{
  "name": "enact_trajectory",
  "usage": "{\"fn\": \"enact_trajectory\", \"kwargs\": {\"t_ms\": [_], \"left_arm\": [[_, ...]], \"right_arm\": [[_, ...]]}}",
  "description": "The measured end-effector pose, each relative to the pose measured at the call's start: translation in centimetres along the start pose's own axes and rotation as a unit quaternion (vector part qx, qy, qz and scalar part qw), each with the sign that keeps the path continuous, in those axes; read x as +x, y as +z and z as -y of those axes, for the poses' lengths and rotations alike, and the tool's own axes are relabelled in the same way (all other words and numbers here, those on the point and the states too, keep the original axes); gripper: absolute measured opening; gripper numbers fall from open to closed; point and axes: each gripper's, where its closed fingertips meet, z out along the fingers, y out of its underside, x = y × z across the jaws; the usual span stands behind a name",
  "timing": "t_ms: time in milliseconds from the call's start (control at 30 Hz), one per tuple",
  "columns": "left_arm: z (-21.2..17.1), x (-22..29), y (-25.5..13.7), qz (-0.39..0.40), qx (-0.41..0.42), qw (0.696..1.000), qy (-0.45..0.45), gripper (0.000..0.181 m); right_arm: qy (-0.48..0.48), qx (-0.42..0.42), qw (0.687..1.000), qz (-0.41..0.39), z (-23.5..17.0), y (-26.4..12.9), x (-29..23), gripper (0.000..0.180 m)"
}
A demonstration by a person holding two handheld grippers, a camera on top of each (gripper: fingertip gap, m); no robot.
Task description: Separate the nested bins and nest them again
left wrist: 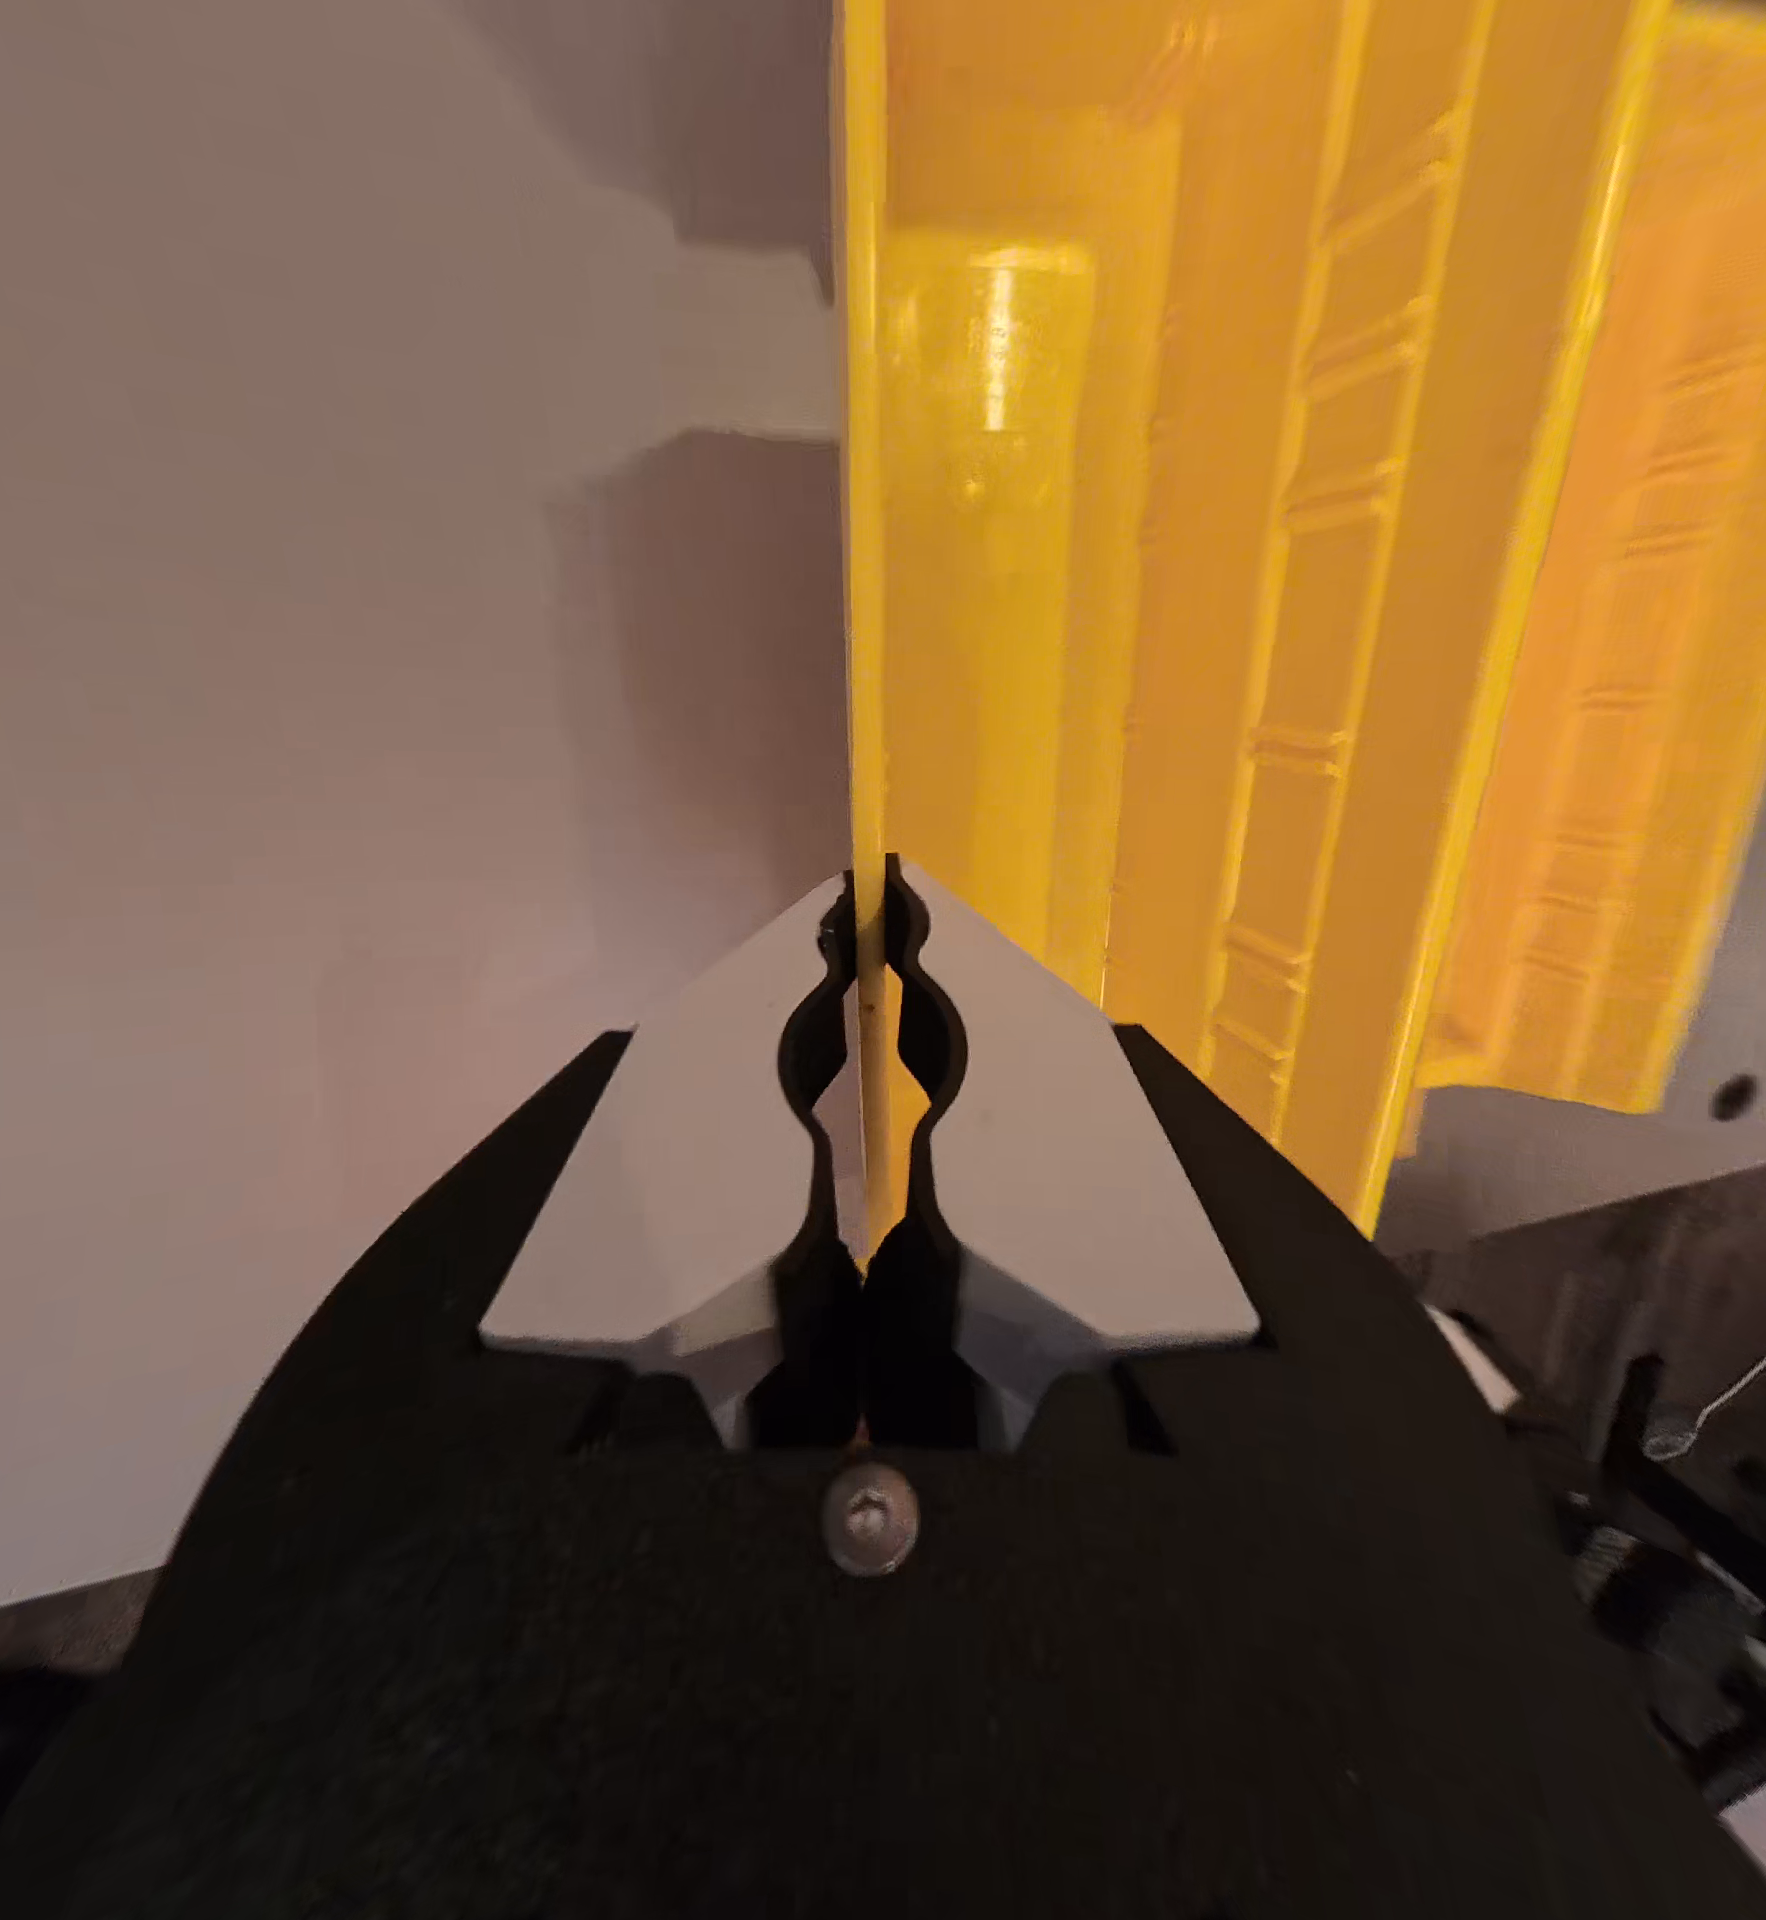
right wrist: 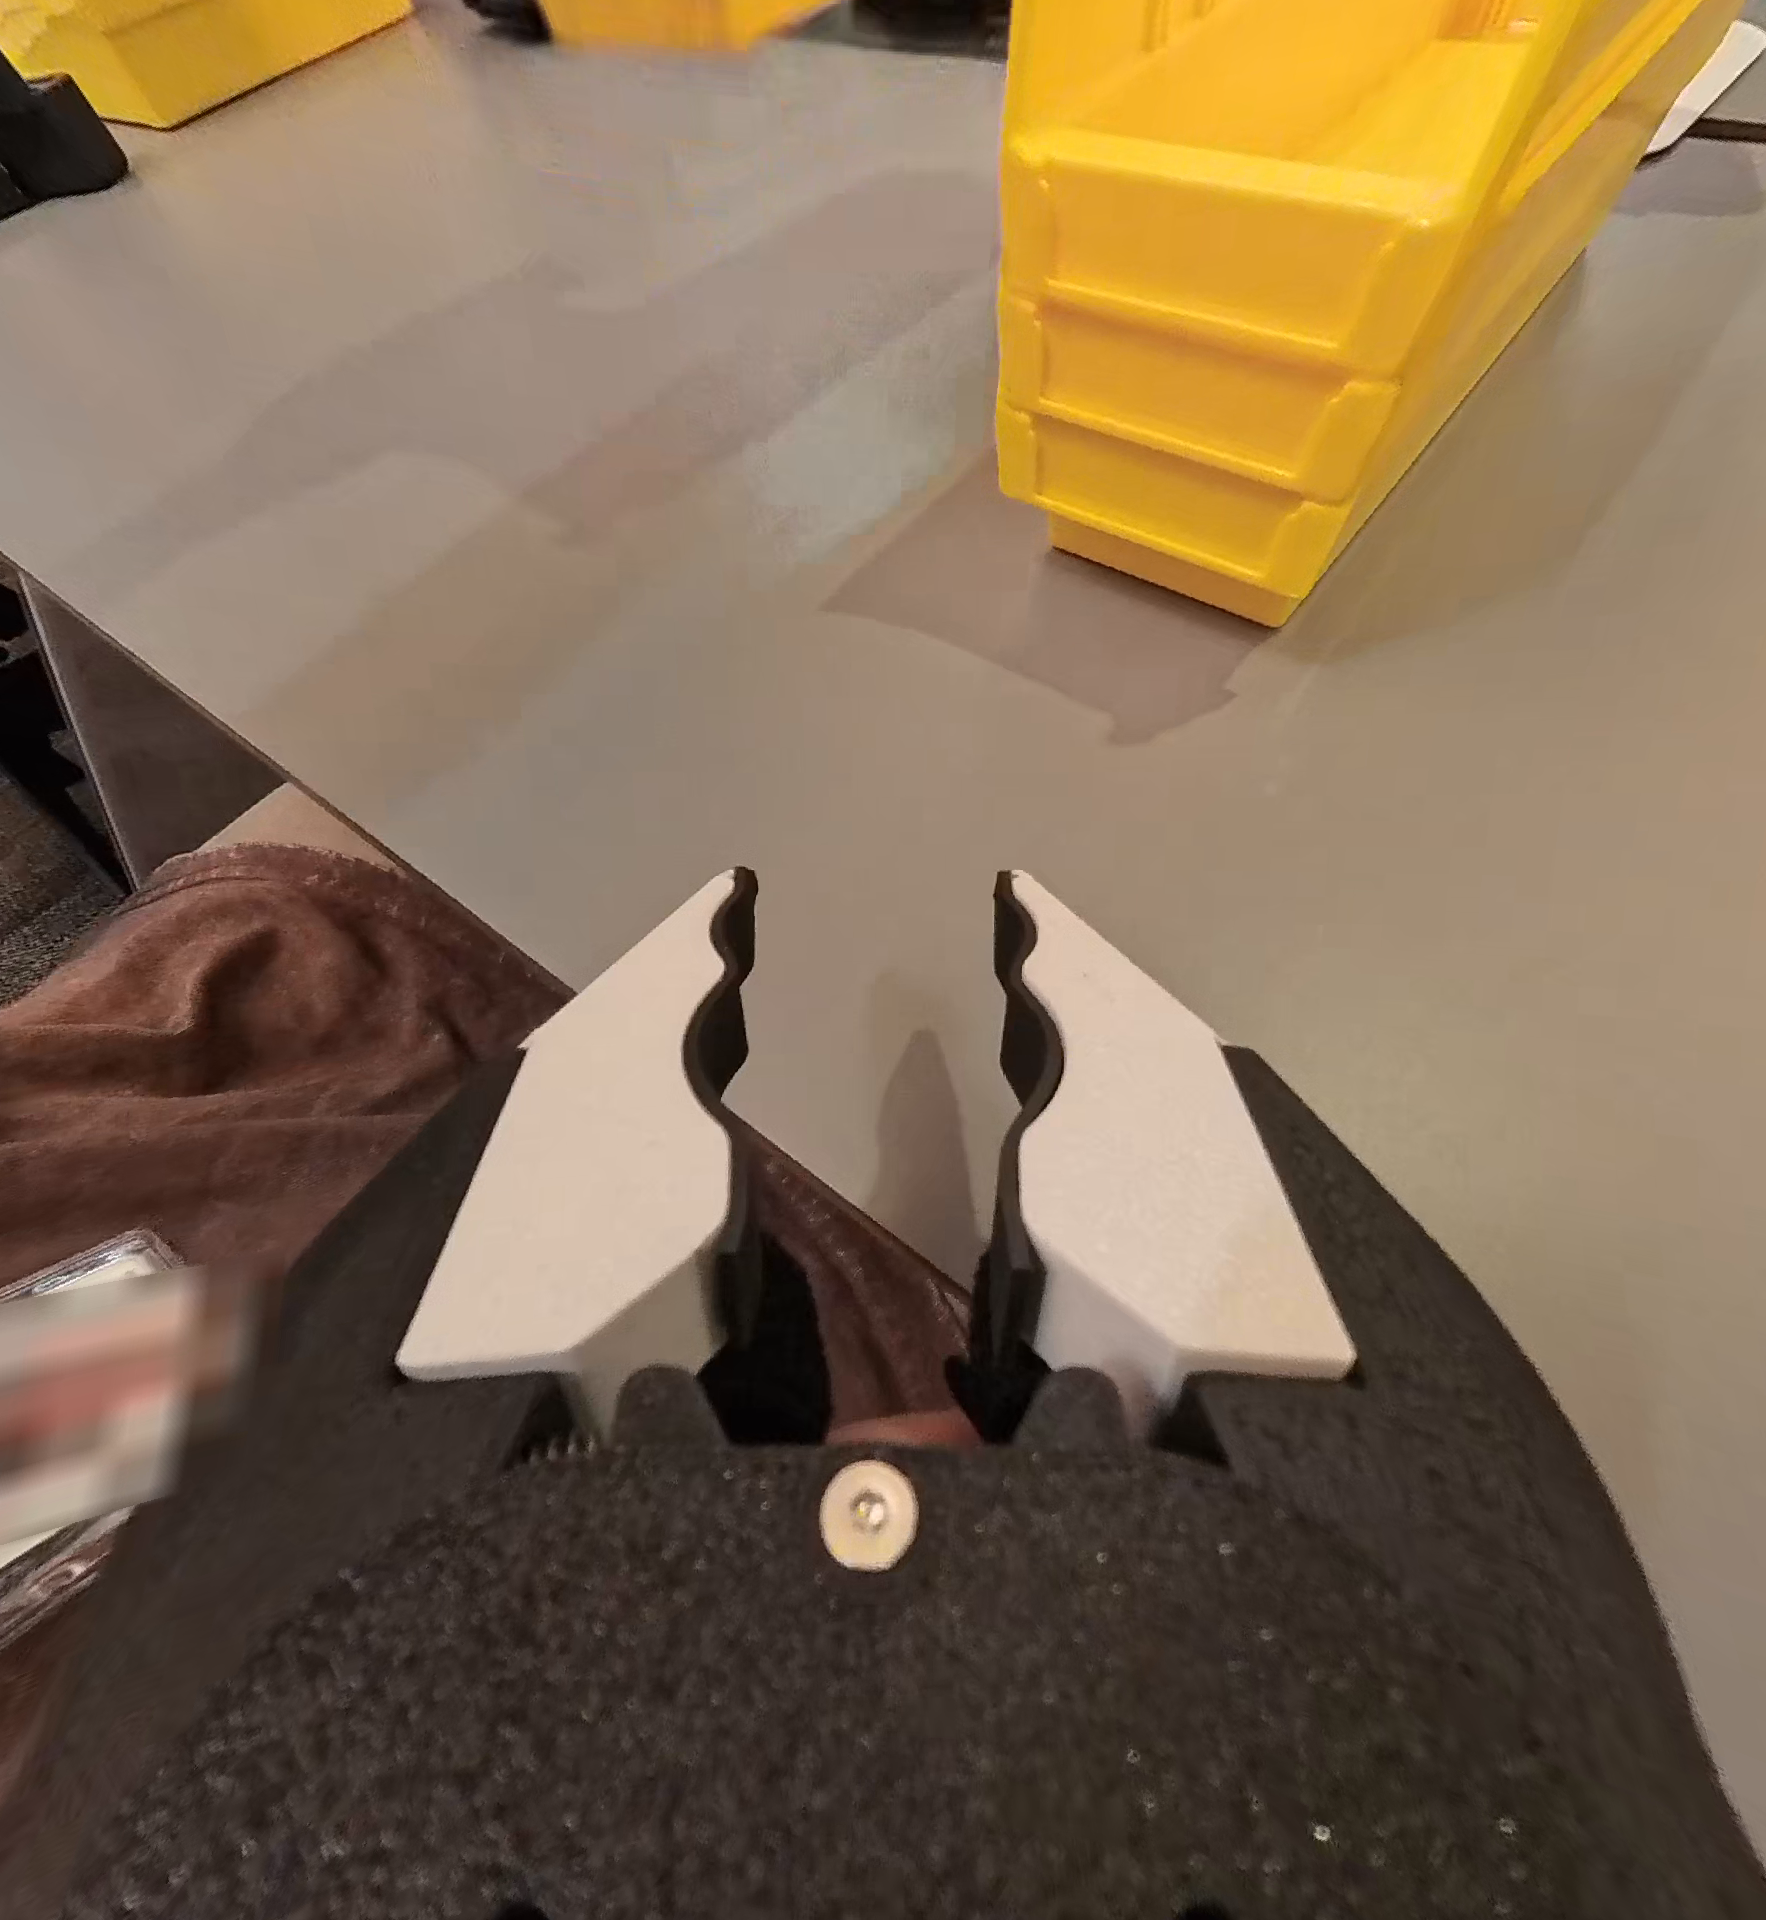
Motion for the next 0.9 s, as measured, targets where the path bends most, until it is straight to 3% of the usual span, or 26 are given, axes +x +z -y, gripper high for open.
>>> {"fn": "enact_trajectory", "kwargs": {"t_ms": [167,300,533,900], "left_arm": [[2.6,6.6,-5.6,-0.022,0.047,0.999,0.015,0.0],[2.6,12.6,-6.5,-0.028,0.051,0.998,0.035,0.0],[0.4,19.1,-2.0,-0.033,0.024,0.998,0.052,0.0],[-1.4,16.8,4.6,-0.012,0.003,0.999,-0.031,0.0]], "right_arm": [[0.005,-0.008,1.0,0.007,-0.3,0.4,-0.3,0.046],[-0.001,-0.016,1.0,0.007,-0.7,0.6,-0.4,0.046],[0.0,-0.014,1.0,0.004,-0.6,0.2,-0.1,0.046],[0.01,-0.005,1.0,0.005,-0.2,-0.1,0.2,0.046]]}}
